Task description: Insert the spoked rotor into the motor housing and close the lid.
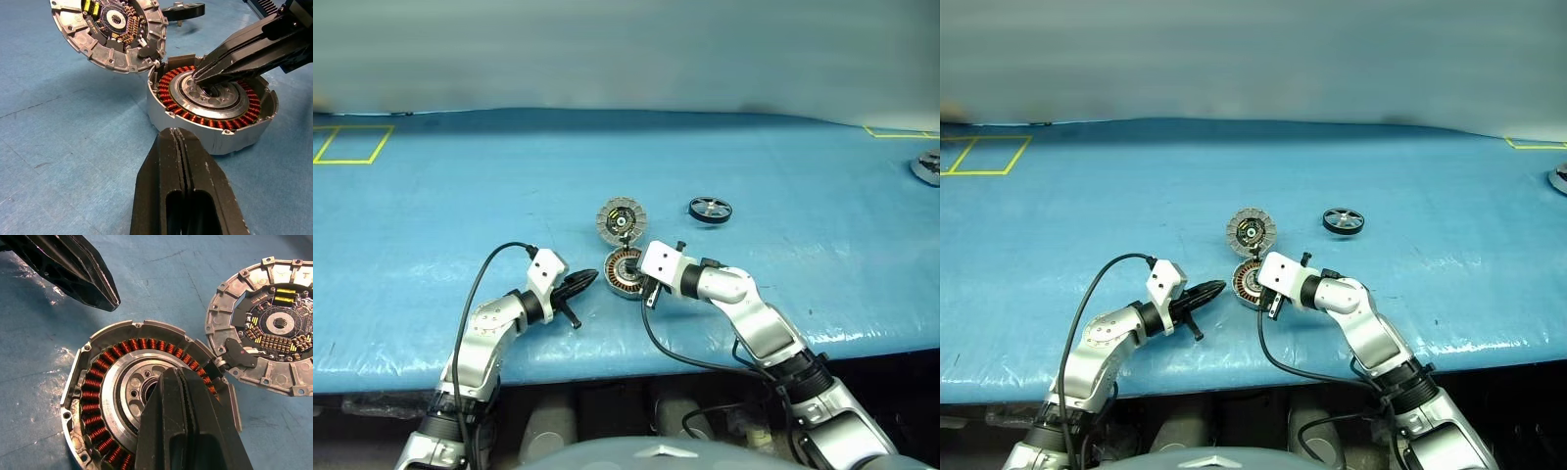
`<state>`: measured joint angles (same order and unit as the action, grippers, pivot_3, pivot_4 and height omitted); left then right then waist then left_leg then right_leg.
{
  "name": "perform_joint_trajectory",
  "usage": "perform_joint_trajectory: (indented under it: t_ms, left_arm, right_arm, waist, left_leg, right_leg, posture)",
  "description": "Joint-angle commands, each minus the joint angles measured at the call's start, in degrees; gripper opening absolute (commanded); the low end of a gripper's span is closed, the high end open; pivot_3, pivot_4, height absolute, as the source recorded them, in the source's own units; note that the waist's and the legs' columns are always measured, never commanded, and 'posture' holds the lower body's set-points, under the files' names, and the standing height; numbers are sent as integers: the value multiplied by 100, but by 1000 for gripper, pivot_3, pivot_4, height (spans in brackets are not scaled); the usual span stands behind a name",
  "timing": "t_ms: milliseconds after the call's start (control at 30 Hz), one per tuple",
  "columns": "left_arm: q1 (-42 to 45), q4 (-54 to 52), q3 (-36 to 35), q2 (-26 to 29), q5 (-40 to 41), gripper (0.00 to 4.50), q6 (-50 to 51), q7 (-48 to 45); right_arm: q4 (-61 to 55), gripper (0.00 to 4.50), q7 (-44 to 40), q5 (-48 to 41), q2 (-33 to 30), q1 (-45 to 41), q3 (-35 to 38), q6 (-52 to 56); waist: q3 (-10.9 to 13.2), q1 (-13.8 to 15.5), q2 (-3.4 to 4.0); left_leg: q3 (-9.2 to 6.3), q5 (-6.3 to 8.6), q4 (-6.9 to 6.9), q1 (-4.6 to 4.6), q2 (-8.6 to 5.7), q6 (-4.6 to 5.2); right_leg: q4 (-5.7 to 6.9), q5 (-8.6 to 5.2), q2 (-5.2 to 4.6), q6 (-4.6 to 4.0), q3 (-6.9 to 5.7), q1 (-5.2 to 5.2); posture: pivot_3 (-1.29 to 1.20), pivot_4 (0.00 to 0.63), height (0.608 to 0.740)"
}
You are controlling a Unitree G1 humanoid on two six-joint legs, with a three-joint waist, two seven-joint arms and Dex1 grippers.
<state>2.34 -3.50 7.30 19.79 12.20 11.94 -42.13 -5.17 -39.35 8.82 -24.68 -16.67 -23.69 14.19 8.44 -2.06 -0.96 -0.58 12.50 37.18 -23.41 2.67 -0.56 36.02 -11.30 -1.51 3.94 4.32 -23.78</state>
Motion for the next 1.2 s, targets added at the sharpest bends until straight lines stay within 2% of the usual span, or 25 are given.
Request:
perform_joint_trajectory:
  t_ms: [33, 300, 400, 567, 667, 800, 900, 967, 1200]
  left_arm:
    - [29, -158, -5, 3, 41, 0, -37, 24]
    - [35, -168, 10, -40, 85, 0, -53, 8]
    - [32, -167, -10, -39, 107, 0, -76, -6]
    - [41, -168, -121, -86, 250, 0, -142, -51]
    - [113, -90, -158, -89, 279, 0, -183, -16]
    - [174, -49, -123, -84, 282, 0, -196, -40]
    - [200, -27, -88, -113, 320, 0, -228, -96]
    - [211, -25, -85, -135, 371, 0, -238, -133]
    - [245, 58, -111, -173, 480, 0, -268, -277]
  right_arm:
    - [37, 38, -267, 338, -244, 199, -372, 288]
    - [-59, 38, -441, 802, -448, 183, -740, 391]
    - [-213, 38, -182, 707, -287, 213, -478, 224]
    - [-609, 38, 203, 500, -68, 112, 110, -6]
    - [-800, 38, 170, 517, -196, -39, 249, -196]
    - [-819, 38, -201, 747, -693, -328, 102, -690]
    - [-720, 633, -562, 873, -1021, -502, -86, -1087]
    - [-645, 1240, -613, 999, -1102, -603, -162, -1337]
    - [-228, 1240, -768, 1379, -1072, -952, -462, -1941]
  waist:
    - [-5, 11, -1]
    - [-18, 38, -4]
    - [-22, 27, -9]
    - [-14, 2, -8]
    - [-12, 7, -6]
    - [-8, 19, -5]
    - [-7, 20, -6]
    - [-4, 20, -8]
    - [2, 12, -10]
  left_leg:
    - [0, 0, 0, 0, 0, 0]
    - [-1, 1, -1, 14, 0, -2]
    - [2, 6, -4, 41, 0, -10]
    - [9, 7, -6, 36, 1, -11]
    - [9, 5, -3, -11, 0, -8]
    - [11, 5, -6, -45, -3, -8]
    - [10, 5, -17, -43, -2, -9]
    - [10, 6, -21, -43, -2, -9]
    - [12, 5, -10, -40, -1, -9]
  right_leg:
    - [0, 0, 0, 0, 0, 0]
    - [-2, -1, -3, 0, -2, 0]
    - [-9, -3, -9, -1, -3, 6]
    - [-8, -3, -11, -1, -1, 0]
    - [-4, -2, -10, -2, -2, -17]
    - [-2, 0, -9, -1, -1, -52]
    - [-3, -1, -6, -3, -2, -55]
    - [-3, -3, -5, -5, -2, -57]
    - [-1, -3, -5, -4, 0, -53]
  posture:
    - [0, 150, 740]
    - [0, 150, 740]
    - [0, 150, 740]
    - [0, 150, 740]
    - [0, 150, 740]
    - [0, 150, 740]
    - [0, 150, 740]
    - [0, 150, 740]
    - [0, 150, 740]
